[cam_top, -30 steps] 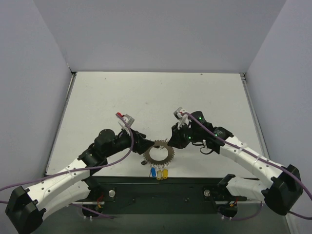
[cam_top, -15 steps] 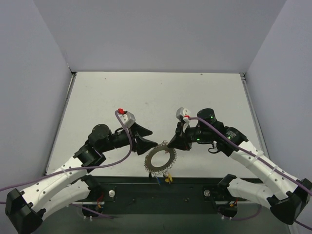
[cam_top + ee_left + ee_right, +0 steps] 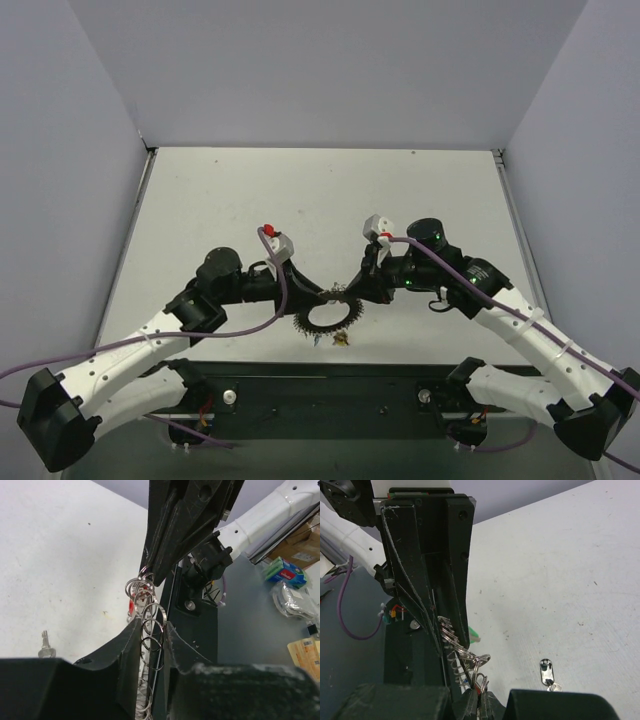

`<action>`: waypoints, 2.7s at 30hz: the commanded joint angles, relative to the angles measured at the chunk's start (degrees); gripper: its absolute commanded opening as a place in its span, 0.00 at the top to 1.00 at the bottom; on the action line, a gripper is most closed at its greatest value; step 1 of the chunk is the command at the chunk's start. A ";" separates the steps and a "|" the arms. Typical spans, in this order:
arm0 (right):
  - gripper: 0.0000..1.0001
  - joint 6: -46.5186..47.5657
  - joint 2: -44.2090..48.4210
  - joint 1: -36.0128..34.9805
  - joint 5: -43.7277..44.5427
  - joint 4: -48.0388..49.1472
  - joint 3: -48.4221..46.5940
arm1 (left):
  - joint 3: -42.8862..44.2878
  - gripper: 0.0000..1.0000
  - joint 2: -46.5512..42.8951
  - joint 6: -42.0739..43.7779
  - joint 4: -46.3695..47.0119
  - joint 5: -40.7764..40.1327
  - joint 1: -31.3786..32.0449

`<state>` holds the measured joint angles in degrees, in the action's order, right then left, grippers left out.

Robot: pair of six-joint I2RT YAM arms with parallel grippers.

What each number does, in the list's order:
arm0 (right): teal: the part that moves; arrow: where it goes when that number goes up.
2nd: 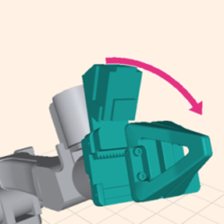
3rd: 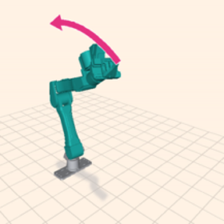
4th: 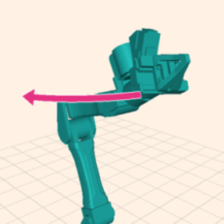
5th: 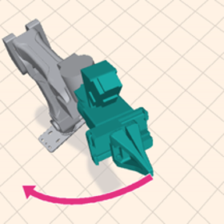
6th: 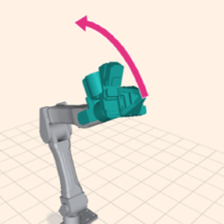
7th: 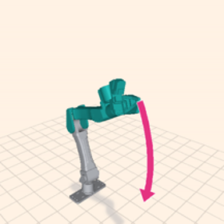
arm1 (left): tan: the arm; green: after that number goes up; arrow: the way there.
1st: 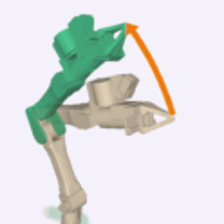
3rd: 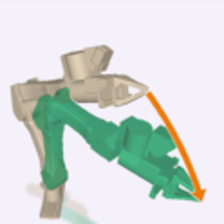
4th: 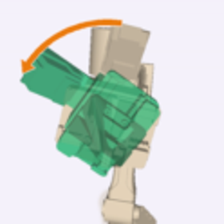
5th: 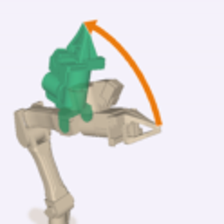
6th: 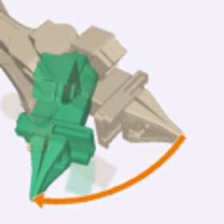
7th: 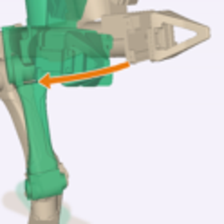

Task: Put the keys on the keyring

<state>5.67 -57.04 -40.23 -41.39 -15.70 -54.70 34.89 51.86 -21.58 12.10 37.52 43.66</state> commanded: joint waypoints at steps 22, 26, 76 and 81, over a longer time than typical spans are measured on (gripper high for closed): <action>1.00 -9.27 8.95 -0.03 2.89 18.07 1.35 | -12.56 1.00 -13.61 -1.62 17.60 -13.16 1.34; 1.00 -9.19 9.31 0.24 2.89 18.60 1.00 | -13.80 0.94 -16.26 -0.56 17.52 -13.96 1.52; 1.00 -1.63 1.23 3.67 -30.42 7.97 -8.32 | 14.32 0.45 1.76 4.01 8.64 8.71 1.60; 1.00 -1.45 1.22 3.67 -29.02 8.06 -8.06 | 15.55 0.53 3.51 3.65 8.29 11.52 1.78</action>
<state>2.59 -56.14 -36.10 -68.88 -11.03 -60.60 47.03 54.52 -17.08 17.19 45.17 45.28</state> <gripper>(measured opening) 0.042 0.490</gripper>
